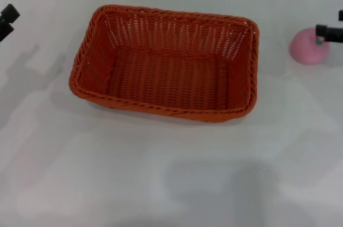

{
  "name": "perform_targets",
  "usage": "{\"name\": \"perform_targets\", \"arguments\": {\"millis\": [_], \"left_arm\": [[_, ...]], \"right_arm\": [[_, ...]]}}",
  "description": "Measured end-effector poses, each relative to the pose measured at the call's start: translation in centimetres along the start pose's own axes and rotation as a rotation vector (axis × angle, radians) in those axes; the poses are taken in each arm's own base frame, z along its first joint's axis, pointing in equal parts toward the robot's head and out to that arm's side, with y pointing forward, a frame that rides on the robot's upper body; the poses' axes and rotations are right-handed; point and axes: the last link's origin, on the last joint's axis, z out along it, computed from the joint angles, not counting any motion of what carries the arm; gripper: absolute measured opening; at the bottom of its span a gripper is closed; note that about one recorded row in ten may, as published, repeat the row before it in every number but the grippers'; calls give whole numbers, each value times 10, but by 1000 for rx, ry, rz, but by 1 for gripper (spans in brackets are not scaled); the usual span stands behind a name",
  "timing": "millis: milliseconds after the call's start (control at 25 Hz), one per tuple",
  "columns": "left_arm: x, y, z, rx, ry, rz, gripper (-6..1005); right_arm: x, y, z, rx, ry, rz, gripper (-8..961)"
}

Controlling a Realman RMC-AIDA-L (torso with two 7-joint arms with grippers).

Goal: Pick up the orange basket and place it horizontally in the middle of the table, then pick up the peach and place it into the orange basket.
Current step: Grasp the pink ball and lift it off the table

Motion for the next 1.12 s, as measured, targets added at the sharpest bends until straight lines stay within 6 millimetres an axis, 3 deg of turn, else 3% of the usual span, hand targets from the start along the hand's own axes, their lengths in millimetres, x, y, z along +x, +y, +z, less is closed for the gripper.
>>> {"name": "perform_targets", "arguments": {"millis": [600,1120], "left_arm": [[1,0,4,-5,-1,7,764],[0,-1,0,1,-4,2,761]], "right_arm": [[18,3,32,46,88,-4,842],[21,6,33,39,86,-30,462]]}}
